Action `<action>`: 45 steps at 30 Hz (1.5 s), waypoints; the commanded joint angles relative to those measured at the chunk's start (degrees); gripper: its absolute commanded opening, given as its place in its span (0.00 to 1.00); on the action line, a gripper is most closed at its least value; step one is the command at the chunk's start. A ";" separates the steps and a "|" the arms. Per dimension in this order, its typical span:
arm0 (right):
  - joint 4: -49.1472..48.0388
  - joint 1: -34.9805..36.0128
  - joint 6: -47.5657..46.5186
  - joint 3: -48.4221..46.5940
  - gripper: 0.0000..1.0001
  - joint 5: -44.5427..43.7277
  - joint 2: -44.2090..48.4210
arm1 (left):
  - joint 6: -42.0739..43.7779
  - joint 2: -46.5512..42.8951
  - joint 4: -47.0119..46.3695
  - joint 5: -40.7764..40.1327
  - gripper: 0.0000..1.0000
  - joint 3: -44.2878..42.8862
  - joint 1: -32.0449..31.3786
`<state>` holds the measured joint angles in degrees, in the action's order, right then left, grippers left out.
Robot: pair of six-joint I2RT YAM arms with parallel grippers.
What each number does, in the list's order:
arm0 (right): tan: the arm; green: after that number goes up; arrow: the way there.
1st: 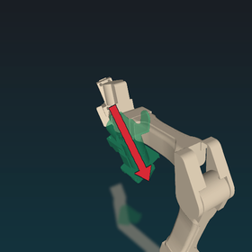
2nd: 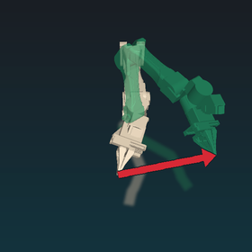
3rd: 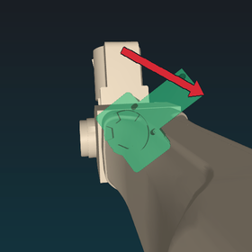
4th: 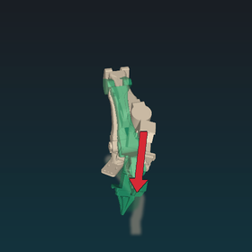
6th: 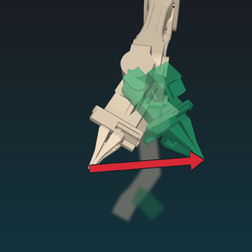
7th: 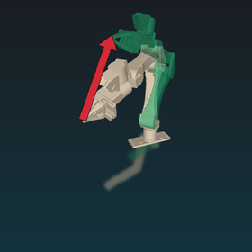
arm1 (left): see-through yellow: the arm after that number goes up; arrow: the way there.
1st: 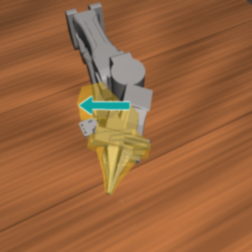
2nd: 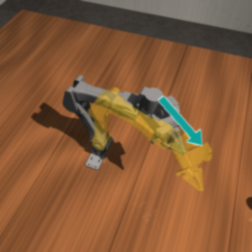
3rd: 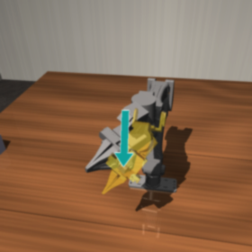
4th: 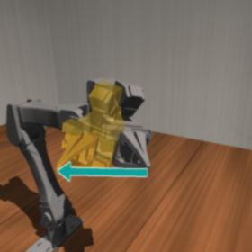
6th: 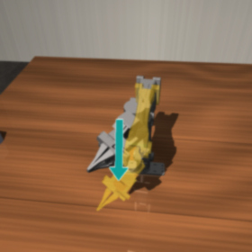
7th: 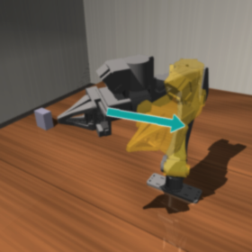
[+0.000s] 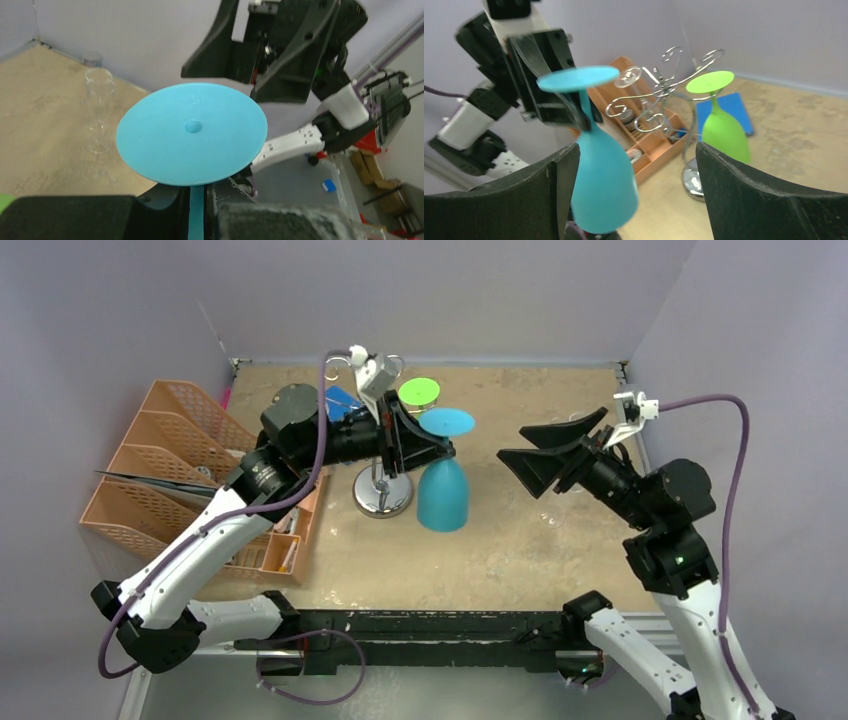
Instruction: Place the wine glass upside down on the wine glass rack
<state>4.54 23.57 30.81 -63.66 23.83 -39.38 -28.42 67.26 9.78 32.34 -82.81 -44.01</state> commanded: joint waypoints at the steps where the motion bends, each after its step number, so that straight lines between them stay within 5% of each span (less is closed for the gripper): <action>1: -6.76 0.14 12.56 -1.99 0.87 7.49 -3.61 | 9.55 -4.50 -0.94 7.24 0.00 6.17 0.06; 4: -13.01 0.15 24.99 -2.14 0.81 13.30 -8.17 | 15.55 -7.57 -1.12 7.52 0.00 10.62 -0.02; 11: -15.32 0.16 38.10 -2.60 0.82 16.65 -10.83 | 24.63 -8.63 1.45 4.81 0.00 13.83 -0.04; 18: 3.60 0.22 36.54 -8.76 0.76 16.18 -15.02 | 28.10 -10.04 -6.73 4.79 0.00 19.14 -0.11; 31: 7.35 6.19 34.55 -7.65 0.70 19.60 -20.00 | 30.80 -10.42 -12.79 7.96 0.00 22.68 -0.11; 45: 4.12 7.54 40.44 -5.79 0.17 18.75 -20.59 | 31.42 -11.73 -13.23 7.65 0.00 24.51 -0.11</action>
<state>11.68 30.74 68.29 -70.39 41.78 -60.03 1.37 57.36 -0.43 38.61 -59.11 -44.01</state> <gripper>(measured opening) 0.263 0.060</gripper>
